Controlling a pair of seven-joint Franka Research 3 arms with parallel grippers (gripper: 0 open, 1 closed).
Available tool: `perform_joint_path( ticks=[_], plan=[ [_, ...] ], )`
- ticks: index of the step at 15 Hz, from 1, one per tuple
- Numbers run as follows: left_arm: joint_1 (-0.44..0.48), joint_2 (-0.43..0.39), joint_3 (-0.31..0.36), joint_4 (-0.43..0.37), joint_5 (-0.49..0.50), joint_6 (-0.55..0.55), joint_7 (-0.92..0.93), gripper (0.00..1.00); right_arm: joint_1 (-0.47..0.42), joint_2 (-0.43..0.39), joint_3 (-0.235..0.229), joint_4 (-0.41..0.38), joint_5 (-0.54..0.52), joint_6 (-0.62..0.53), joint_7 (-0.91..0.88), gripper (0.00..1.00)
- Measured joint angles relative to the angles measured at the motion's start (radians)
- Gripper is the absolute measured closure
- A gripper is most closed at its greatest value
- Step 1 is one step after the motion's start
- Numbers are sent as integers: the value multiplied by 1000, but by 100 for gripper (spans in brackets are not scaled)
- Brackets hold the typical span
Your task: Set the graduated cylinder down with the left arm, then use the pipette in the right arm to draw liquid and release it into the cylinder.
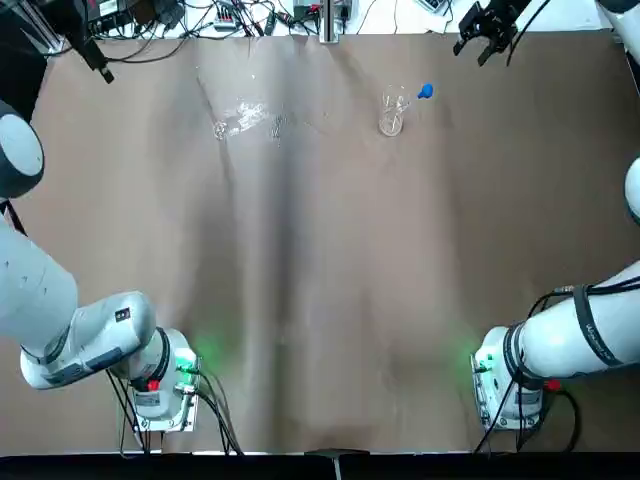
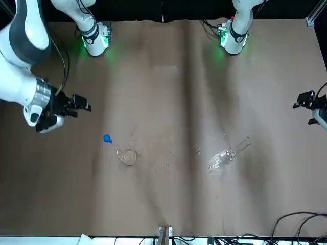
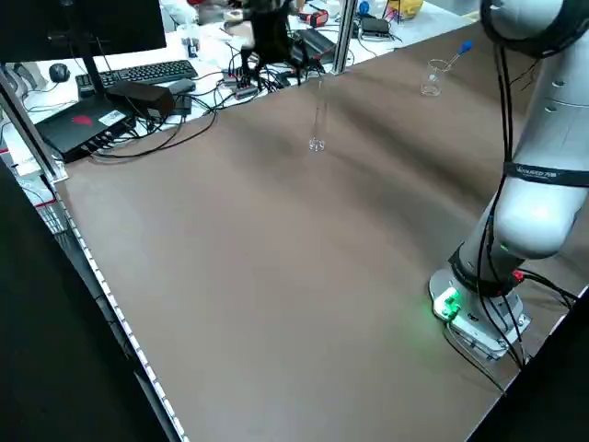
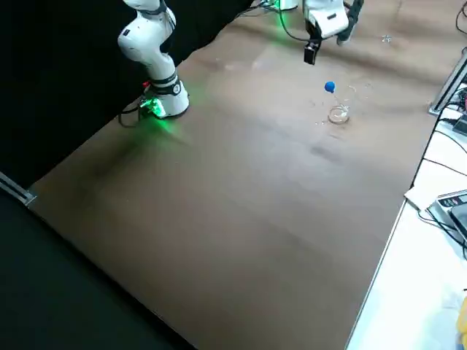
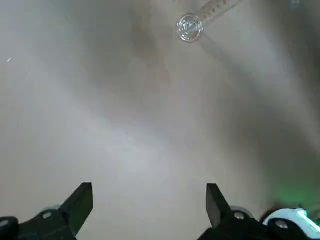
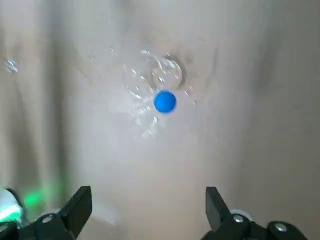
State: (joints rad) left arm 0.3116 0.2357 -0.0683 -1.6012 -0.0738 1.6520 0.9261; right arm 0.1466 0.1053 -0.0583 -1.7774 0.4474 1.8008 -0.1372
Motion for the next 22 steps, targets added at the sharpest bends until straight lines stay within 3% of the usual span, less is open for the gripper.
perform_joint_path(
  ticks=[2,3,5,8,14,19,22],
  plan=[
    [48,55,0,0,-53,38,144,0,-1,27,-3,-12,41,67,-1,0],
    [101,110,0,0,-143,84,289,0,1,42,-2,-43,65,156,-1,0],
    [158,170,-1,1,-246,102,397,0,4,54,-1,-87,106,236,-3,3],
    [197,248,-5,13,-355,113,613,0,5,70,-1,-144,162,290,-8,32],
    [214,455,-4,16,-724,116,1047,0,52,90,2,-212,187,389,4,34],
    [203,569,-24,18,-881,114,1260,0,73,113,2,-213,256,420,16,34],
    [177,606,-34,15,-909,94,1314,0,80,136,2,-213,267,448,23,39]
  ],
)
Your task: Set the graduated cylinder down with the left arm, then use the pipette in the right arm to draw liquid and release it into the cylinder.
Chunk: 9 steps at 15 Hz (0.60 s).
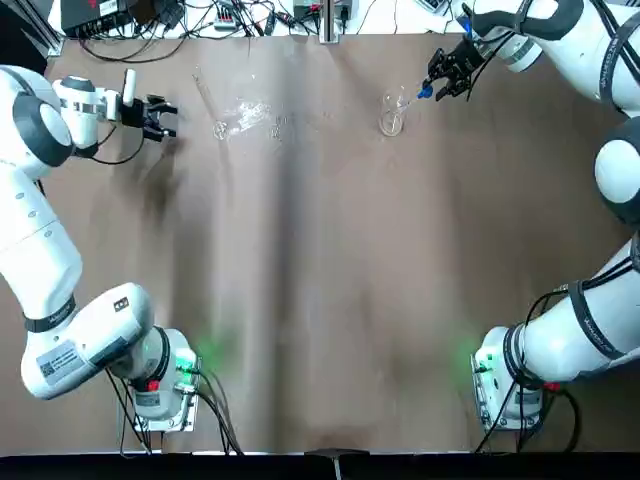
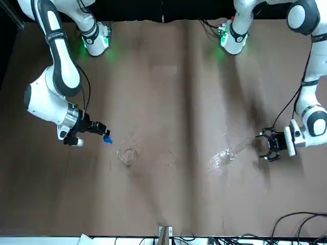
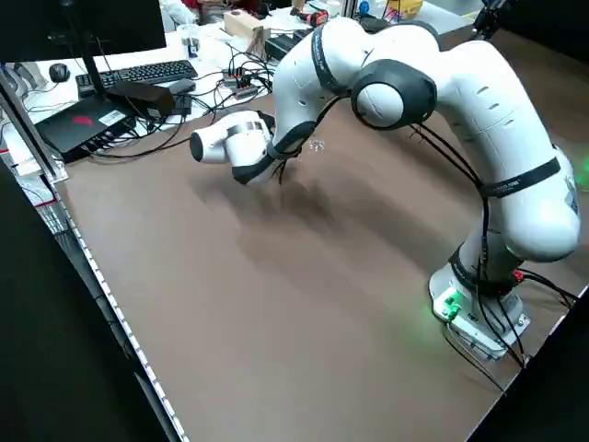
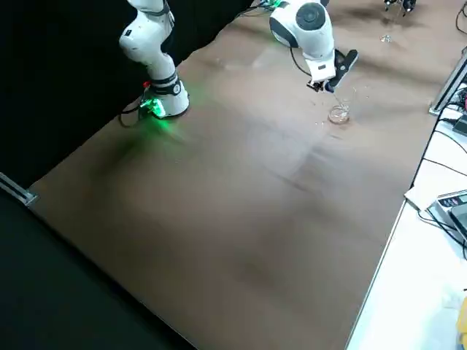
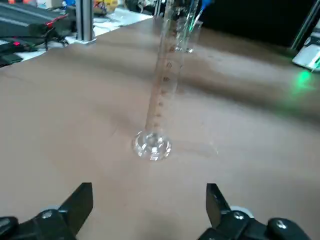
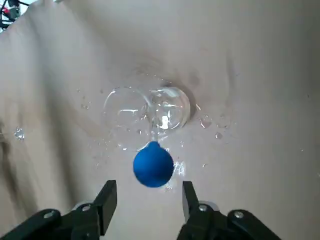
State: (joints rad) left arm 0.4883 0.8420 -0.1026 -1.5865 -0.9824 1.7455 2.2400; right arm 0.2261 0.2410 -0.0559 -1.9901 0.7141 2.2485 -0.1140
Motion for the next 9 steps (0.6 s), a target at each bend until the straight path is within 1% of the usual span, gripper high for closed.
perform_joint_path(
  ticks=[2,3,5,6,9],
  plan=[
    [-26,8,-12,-14,-29,-4,13,0,1,11,0,0,2,10,1,41],
    [-51,15,-20,-23,-57,-4,56,0,1,15,0,0,4,14,2,42],
    [-62,21,-27,-24,-121,-4,108,0,1,17,0,0,6,14,3,42],
    [-69,21,-28,-24,-144,-4,135,0,1,18,0,0,6,15,3,47],
    [-80,22,-32,-24,-168,-17,235,0,2,23,0,0,7,36,4,50]
  ],
)
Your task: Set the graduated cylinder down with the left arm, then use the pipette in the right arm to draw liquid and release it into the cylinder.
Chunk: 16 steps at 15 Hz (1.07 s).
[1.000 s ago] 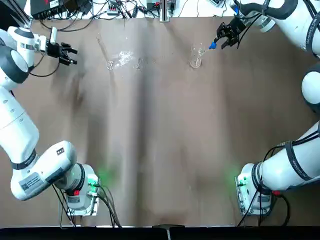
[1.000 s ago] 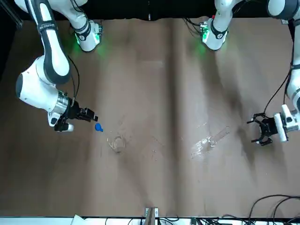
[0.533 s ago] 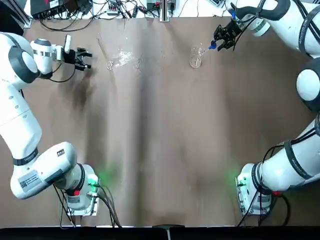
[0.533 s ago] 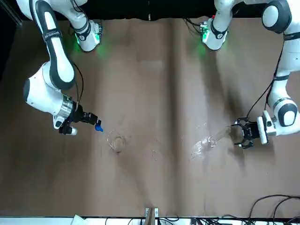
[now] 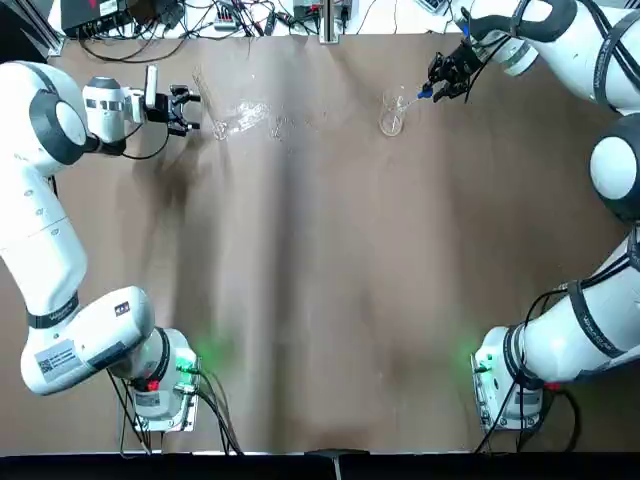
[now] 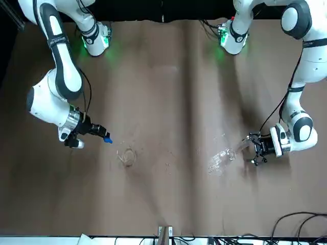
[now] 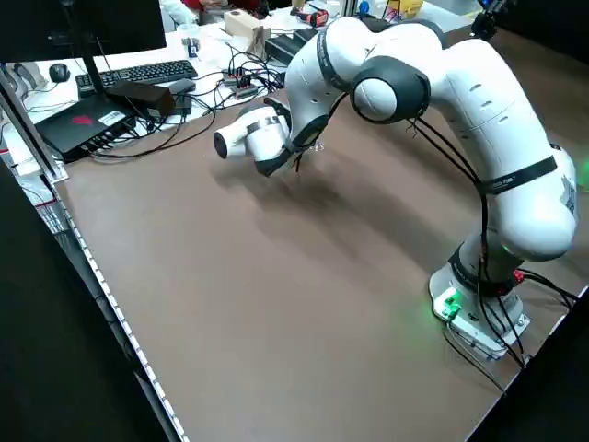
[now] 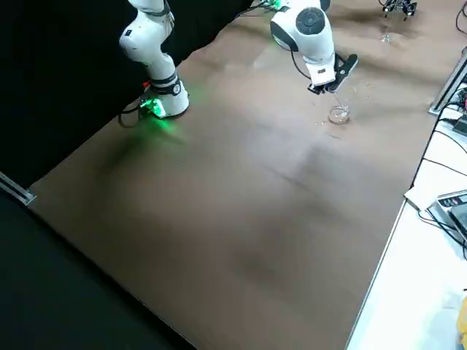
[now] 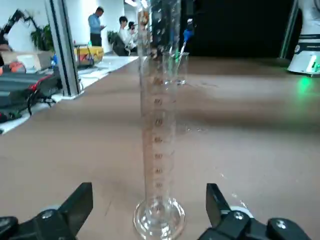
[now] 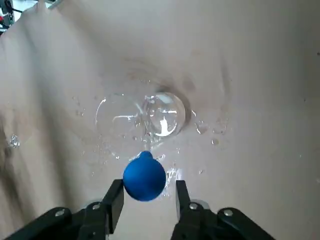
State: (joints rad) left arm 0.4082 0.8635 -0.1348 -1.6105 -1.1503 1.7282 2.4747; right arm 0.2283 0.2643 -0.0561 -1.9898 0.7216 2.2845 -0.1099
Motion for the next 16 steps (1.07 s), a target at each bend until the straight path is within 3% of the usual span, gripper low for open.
perform_joint_path(
  ticks=[8,11,13,16],
  plan=[
    [-31,23,-9,-2,-32,-25,93,0,8,6,0,1,1,17,15,52],
    [-38,31,-13,-3,-56,-27,127,0,9,5,0,3,2,17,19,63],
    [-50,33,-14,-3,-81,-27,134,0,9,5,0,5,2,17,20,80],
    [-73,40,-14,-3,-106,-27,140,1,12,5,0,6,2,17,36,87]
  ],
)
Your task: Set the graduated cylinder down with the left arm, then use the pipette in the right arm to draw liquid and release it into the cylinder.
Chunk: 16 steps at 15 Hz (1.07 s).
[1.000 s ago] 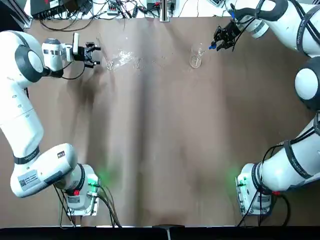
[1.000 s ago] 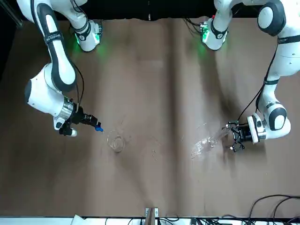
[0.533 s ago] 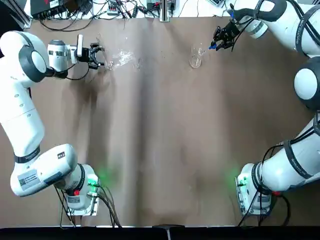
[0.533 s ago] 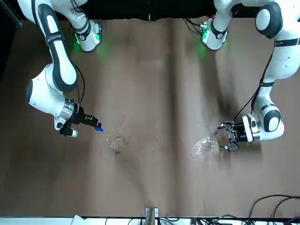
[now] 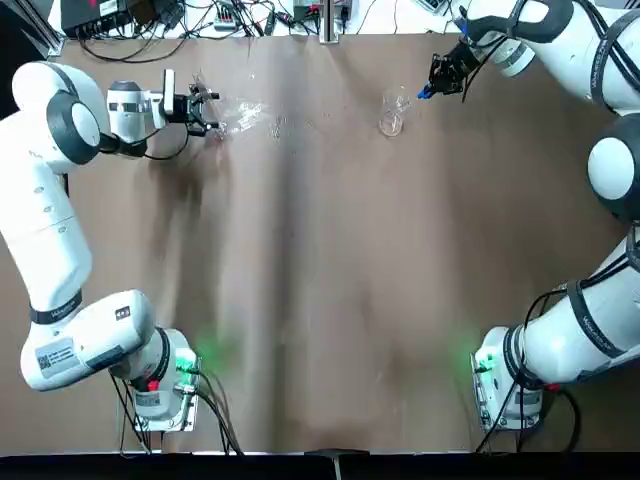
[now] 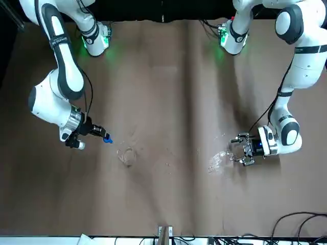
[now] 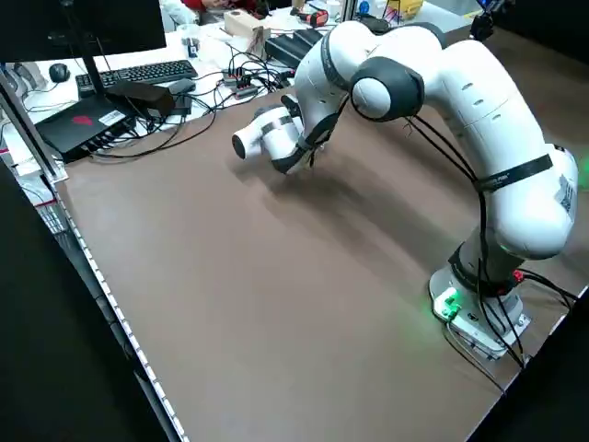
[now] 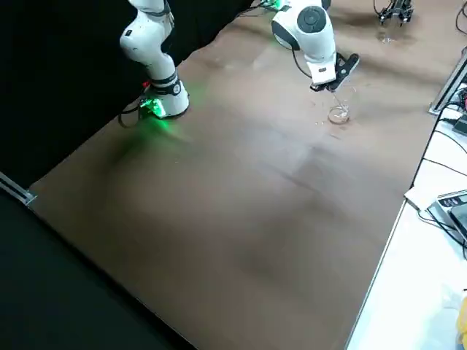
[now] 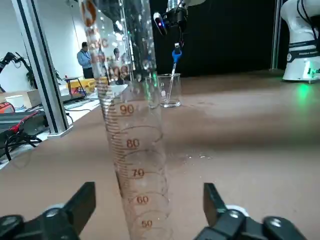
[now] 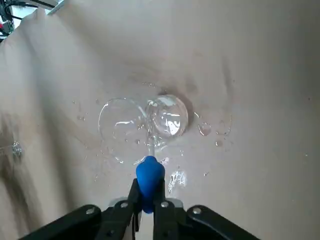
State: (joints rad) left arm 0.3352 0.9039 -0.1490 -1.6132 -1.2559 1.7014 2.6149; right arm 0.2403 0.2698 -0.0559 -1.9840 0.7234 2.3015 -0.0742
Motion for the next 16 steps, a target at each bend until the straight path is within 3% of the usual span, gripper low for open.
perform_joint_path(
  ticks=[3,5,11,12,16],
  plan=[
    [0,9,0,0,-23,1,1,26,2,0,0,1,0,-1,5,87],
    [3,9,0,0,-23,1,1,34,2,0,0,2,0,-1,5,87],
    [11,9,10,0,-23,1,-5,37,2,0,-1,6,0,-1,5,87],
    [12,9,10,0,-23,1,-6,45,2,0,-2,7,0,-1,5,87],
    [12,9,10,0,-23,1,-21,55,2,0,-1,7,0,-2,5,87]
  ],
)
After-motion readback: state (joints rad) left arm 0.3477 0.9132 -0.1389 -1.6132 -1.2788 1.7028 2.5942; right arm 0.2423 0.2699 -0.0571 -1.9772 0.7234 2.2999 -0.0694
